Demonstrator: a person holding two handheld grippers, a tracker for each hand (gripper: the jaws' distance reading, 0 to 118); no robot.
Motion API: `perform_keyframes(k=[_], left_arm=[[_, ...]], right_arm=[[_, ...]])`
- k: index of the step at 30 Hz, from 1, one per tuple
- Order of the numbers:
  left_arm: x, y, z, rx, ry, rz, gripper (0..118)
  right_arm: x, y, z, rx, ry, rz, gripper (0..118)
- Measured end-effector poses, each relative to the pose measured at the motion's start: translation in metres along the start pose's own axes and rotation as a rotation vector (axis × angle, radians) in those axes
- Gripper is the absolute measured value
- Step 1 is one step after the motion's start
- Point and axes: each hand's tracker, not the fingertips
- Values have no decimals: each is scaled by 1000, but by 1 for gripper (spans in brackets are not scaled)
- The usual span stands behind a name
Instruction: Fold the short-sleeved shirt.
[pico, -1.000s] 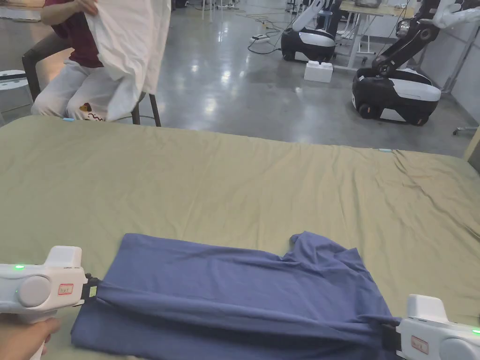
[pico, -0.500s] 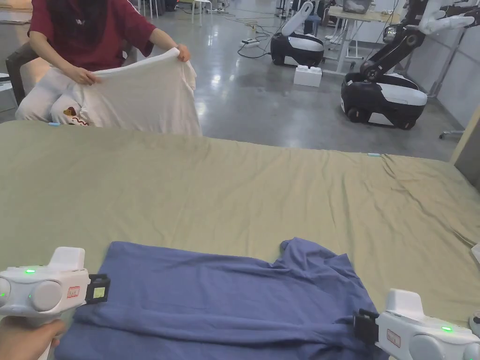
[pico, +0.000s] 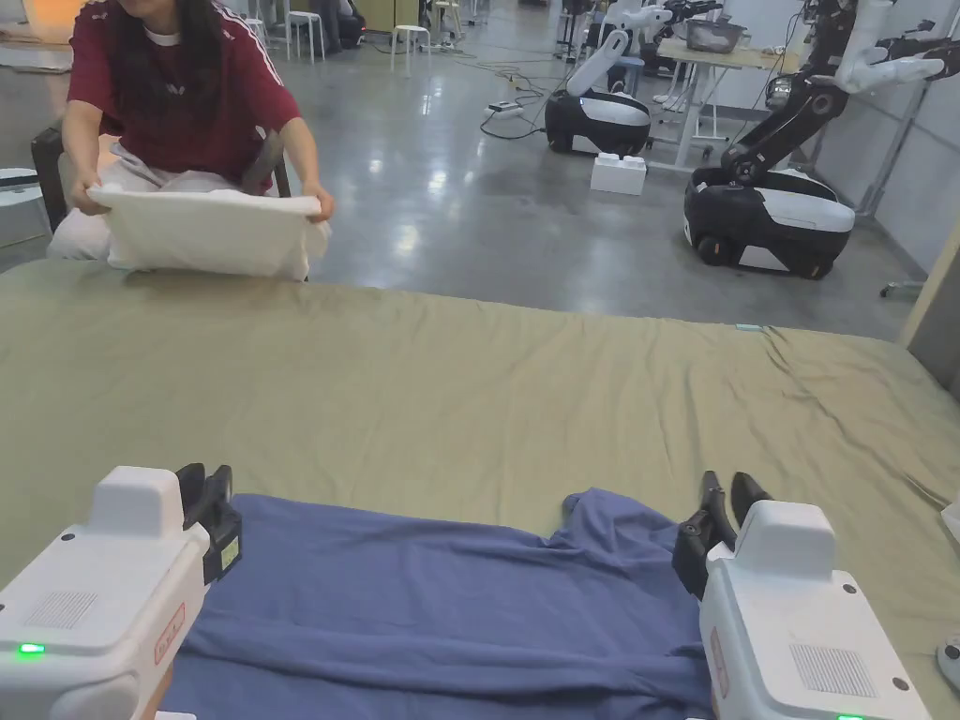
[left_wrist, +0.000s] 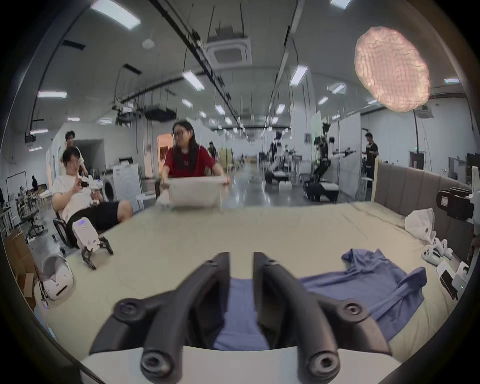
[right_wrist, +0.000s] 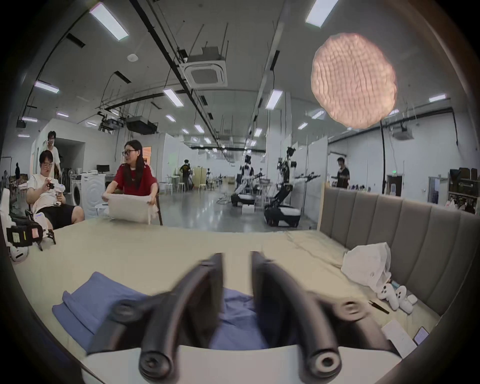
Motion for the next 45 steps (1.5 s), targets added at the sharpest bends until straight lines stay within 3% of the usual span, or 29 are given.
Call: perform_keyframes(k=[1, 10, 20, 22, 24, 25, 29, 33, 36, 38, 40, 41, 43, 45], left_arm=[[0, 1, 6, 21, 19, -5, 0], [-27, -9, 27, 8, 44, -29, 0], [-82, -76, -27, -601, -7, 76, 0], [-85, -85, -40, -691, -20, 112, 22], [-89, -96, -55, -752, -24, 129, 64], [-84, -96, -57, -783, -24, 131, 71], [-76, -111, -74, -877, -16, 125, 72], [-62, -127, -79, -948, 8, 64, 63], [-46, -121, -72, -909, 15, 21, 31], [-43, -119, -67, -882, -18, -10, 26], [-33, -117, -62, -876, -45, -28, 5], [-39, -118, -61, -878, -48, -25, 4], [-41, -115, -55, -863, -43, -32, 2], [-48, -114, -51, -837, -29, -5, 2]], right_arm=[[-3, 1, 4, 6, 1, -5, 4], [-13, -2, 26, 36, 14, -41, 0], [-4, -26, 26, -51, 30, -23, 0], [-3, -31, 26, -75, 29, -17, 0], [0, -35, 27, -92, 28, -17, 0], [1, -38, 27, -101, 26, -13, 0], [8, -47, 29, -137, 11, -8, 0], [19, -57, 30, -175, -7, -7, 0], [29, -63, 32, -200, -23, -17, 0], [38, -69, 29, -239, -30, -37, 0], [49, -79, 23, -317, -31, -67, 1], [55, -85, 19, -364, -35, -77, 2], [68, -99, 10, -462, -35, -80, 23], [80, -116, 0, -580, -15, -87, 54]])
